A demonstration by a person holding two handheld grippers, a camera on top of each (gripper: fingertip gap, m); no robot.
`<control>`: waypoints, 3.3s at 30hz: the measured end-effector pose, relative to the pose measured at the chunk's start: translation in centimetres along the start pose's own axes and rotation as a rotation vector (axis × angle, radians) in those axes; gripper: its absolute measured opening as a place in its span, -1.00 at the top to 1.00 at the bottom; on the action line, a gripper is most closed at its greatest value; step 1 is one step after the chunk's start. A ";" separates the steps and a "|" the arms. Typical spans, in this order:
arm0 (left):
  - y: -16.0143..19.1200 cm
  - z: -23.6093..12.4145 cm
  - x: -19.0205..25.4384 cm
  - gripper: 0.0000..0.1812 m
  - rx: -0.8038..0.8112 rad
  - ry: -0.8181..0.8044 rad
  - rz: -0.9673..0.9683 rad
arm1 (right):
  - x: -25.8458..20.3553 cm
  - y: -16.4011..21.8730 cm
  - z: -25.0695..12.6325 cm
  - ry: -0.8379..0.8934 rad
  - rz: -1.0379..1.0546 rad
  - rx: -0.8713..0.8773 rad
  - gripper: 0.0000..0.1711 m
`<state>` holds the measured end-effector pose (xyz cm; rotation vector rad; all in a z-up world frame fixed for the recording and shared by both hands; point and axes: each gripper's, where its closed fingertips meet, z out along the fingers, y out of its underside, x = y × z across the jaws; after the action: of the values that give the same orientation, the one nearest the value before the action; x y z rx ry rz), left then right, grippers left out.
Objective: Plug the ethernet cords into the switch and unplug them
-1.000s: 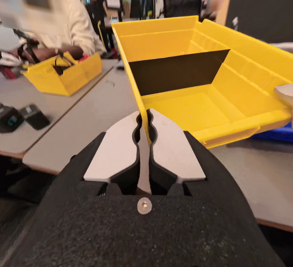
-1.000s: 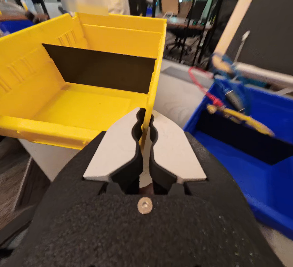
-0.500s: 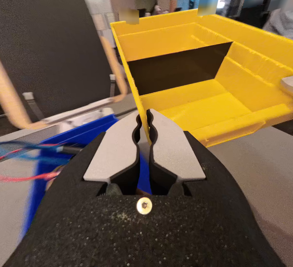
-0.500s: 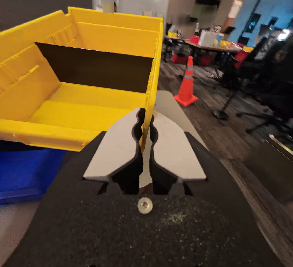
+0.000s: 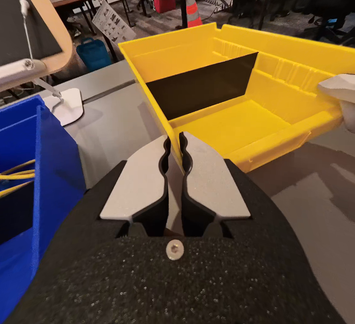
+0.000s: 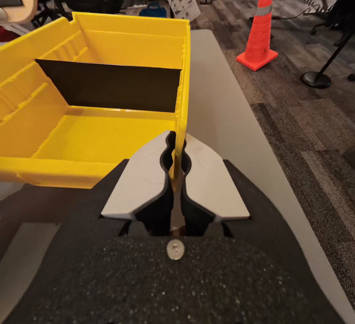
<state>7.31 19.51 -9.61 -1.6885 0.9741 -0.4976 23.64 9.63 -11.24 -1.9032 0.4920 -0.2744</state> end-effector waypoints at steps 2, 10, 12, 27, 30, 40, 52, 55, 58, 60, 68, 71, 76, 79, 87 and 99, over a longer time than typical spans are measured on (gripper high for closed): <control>0.8 0.1 0.3 0.89 -0.015 0.011 -0.014 | 0.1 0.2 0.3 -0.012 -0.004 0.004 0.97; 2.8 -2.3 3.3 0.61 -0.057 0.176 -0.084 | 0.8 2.4 0.9 -0.018 0.018 -0.097 0.95; 1.3 -5.1 2.5 0.59 -0.025 0.224 -0.114 | 1.0 2.4 0.1 0.017 0.001 -0.113 0.89; 10.7 -18.2 -25.6 0.32 -0.157 -0.134 -0.315 | -31.3 -0.1 -6.5 -0.559 0.008 0.012 0.29; 13.1 -16.4 -24.0 0.40 -0.206 -0.080 -0.312 | -33.6 3.5 -3.3 -0.366 -0.011 -0.097 0.29; 14.7 -18.5 -30.0 0.97 -0.199 -0.230 -0.283 | -36.9 3.7 -2.9 -0.127 -0.068 -0.088 0.96; 19.1 -27.0 -47.4 0.98 -0.150 -0.407 -0.279 | -57.1 3.8 -1.4 -0.294 -0.136 0.006 0.94; 20.0 -26.8 -48.1 0.98 -0.158 -0.375 -0.290 | -58.1 4.8 -1.2 -0.302 -0.137 -0.034 0.93; 21.0 -26.4 -48.0 0.97 -0.187 -0.352 -0.321 | -58.2 5.0 -1.2 -0.351 -0.137 -0.032 0.89; 21.0 -26.5 -48.0 0.97 -0.177 -0.349 -0.353 | -58.4 5.1 -1.5 -0.411 -0.169 -0.044 0.86; 17.3 -30.8 -49.1 0.61 0.161 -0.374 -0.749 | -51.5 3.8 -7.4 -0.807 -0.175 -0.087 0.70; 16.4 -33.2 -48.2 0.60 0.276 -0.382 -0.855 | -43.5 3.1 -7.4 -0.778 -0.164 -0.094 0.51; 17.1 -32.4 -40.1 0.55 0.178 -0.310 -0.707 | -27.1 1.3 -7.2 -0.558 -0.057 0.052 0.45; 17.6 -30.5 -35.4 0.55 0.091 -0.198 -0.622 | -17.3 2.2 -7.2 -0.357 0.021 0.099 0.46; 18.0 -27.9 -34.4 0.51 -0.060 -0.271 -0.267 | -7.1 2.9 -6.0 -0.086 0.041 0.072 0.47; 14.8 -26.0 -30.3 0.49 0.029 0.005 -0.316 | -13.3 4.7 -5.1 -0.224 -0.061 -0.009 0.53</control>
<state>-34.63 27.18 -10.28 -1.8245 0.7011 -0.7191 8.72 10.04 -13.10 -1.9318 0.2855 -0.0972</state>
